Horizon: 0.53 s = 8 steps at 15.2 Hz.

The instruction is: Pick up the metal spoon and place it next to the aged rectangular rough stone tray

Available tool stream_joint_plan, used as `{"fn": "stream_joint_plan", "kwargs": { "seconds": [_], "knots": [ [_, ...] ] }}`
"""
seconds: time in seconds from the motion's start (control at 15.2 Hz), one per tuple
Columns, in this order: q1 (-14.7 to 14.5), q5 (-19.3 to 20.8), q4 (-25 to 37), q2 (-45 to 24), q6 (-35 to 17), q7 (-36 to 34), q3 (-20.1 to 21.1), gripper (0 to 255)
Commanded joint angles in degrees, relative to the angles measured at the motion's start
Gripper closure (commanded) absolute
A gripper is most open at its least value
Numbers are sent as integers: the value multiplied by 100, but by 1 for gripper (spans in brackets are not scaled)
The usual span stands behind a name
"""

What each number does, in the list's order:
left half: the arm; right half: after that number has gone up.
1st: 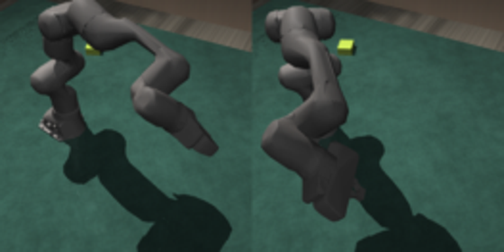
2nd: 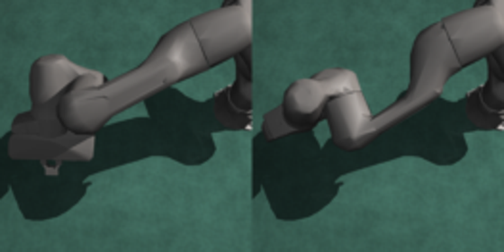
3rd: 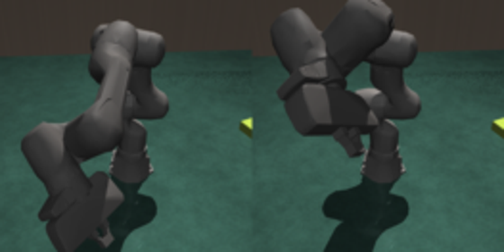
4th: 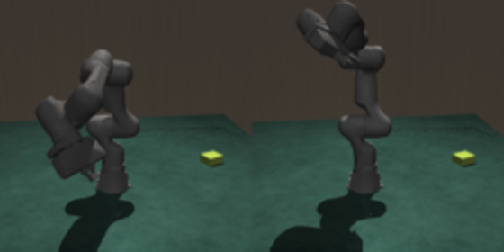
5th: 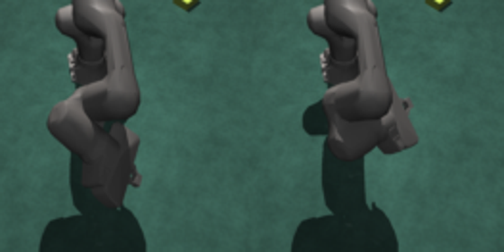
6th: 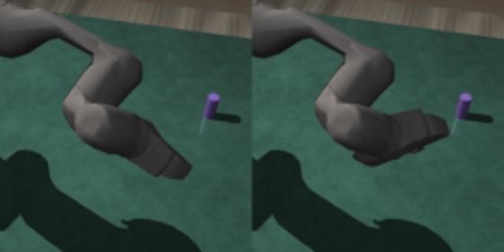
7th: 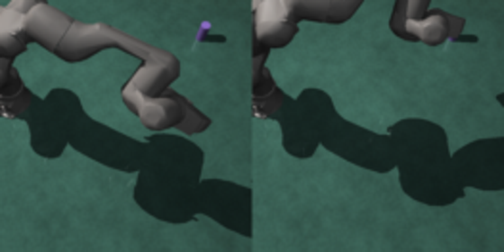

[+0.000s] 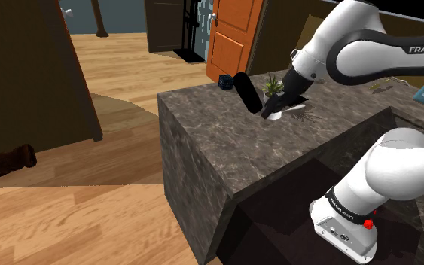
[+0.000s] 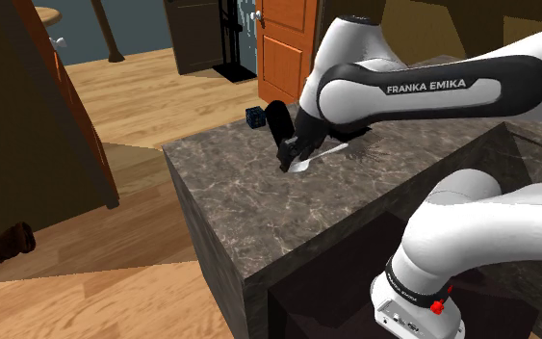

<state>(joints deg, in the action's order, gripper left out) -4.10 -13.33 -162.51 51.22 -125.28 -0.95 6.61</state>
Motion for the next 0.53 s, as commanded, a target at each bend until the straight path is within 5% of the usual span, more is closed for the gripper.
{"fn": "stream_joint_plan", "kwargs": {
  "seconds": [0.0,0.46],
  "knots": [
    [196,172,44,-120,-29,346,-303,255],
    [767,678,444,-748,-107,1464,-1307,255]
  ]
}}
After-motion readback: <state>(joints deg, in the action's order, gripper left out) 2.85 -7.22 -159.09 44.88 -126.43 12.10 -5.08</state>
